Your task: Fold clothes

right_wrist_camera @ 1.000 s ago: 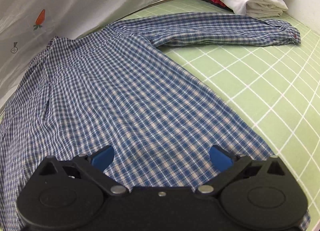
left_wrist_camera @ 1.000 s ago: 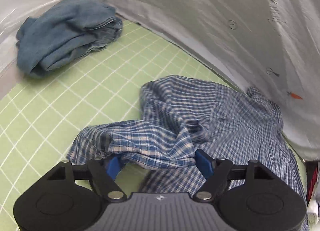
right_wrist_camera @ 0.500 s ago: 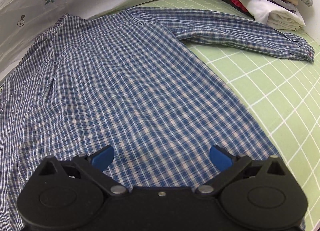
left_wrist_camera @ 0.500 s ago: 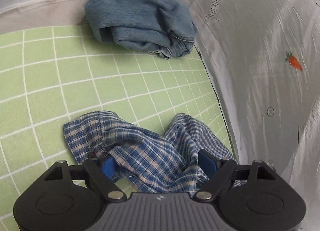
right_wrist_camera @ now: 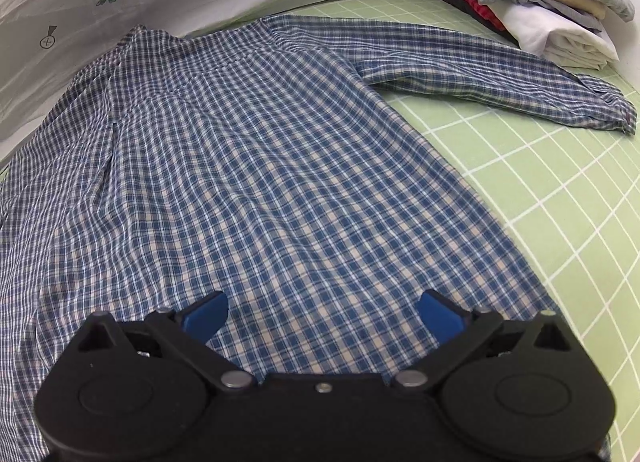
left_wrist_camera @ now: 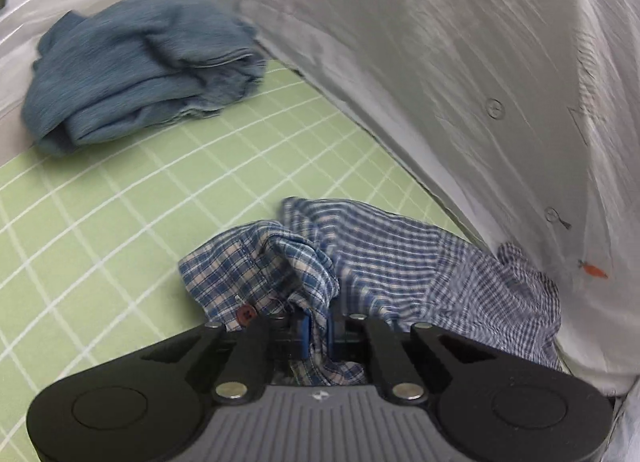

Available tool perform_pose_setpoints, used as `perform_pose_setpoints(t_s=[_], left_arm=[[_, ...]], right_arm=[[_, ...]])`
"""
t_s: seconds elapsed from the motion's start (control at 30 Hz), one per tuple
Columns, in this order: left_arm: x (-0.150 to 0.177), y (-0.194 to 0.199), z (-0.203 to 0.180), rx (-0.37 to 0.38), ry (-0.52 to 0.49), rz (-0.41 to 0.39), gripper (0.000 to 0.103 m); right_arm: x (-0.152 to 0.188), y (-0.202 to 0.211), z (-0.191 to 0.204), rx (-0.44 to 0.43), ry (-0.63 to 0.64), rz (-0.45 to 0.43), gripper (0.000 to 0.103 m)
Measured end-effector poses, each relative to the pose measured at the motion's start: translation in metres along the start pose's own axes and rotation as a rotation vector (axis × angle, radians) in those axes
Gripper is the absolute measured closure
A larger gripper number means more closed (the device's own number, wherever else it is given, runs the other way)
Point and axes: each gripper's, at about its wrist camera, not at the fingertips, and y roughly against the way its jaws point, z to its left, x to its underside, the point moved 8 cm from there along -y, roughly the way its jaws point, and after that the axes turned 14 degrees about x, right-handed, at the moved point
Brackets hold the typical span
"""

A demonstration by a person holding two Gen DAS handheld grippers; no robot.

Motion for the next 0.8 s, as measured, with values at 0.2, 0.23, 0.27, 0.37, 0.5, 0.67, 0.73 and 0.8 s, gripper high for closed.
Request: perform_pose_setpoints(t_s=[0.2, 0.23, 0.27, 0.37, 0.5, 0.67, 0.73, 0.8], left_arm=[[0.02, -0.046, -0.098, 0.147, -0.295, 0.101, 0.095], [0.027, -0.052, -0.114, 0.182, -0.332, 0.123, 0.095], [0.036, -0.057, -0.127, 0.211, -0.362, 0.148, 0.095], [0.07, -0.072, -0.165, 0.291, -0.438, 0.25, 0.093], [0.101, -0.072, -0.182, 0.331, -0.451, 0.344, 0.04], [0.084, -0.054, -0.17, 0.276, -0.423, 0.307, 0.017], [0.071, -0.045, -0.152, 0.175, -0.416, 0.28, 0.014], [0.067, -0.04, -0.125, 0.07, -0.417, 0.262, 0.014]], right_arm=[[-0.001, -0.001, -0.021, -0.001, -0.098, 0.01, 0.0], [-0.002, -0.002, -0.025, 0.004, -0.111, 0.009, 0.0], [-0.002, -0.002, -0.029, 0.01, -0.125, 0.008, 0.0], [-0.005, -0.005, -0.037, 0.019, -0.155, 0.01, 0.0], [-0.008, -0.008, -0.039, 0.021, -0.163, 0.011, 0.0], [-0.013, -0.005, -0.024, 0.029, -0.122, -0.02, 0.0], [-0.017, -0.001, -0.01, 0.028, -0.074, -0.054, 0.0], [-0.023, 0.006, 0.007, 0.016, -0.028, -0.084, 0.0]])
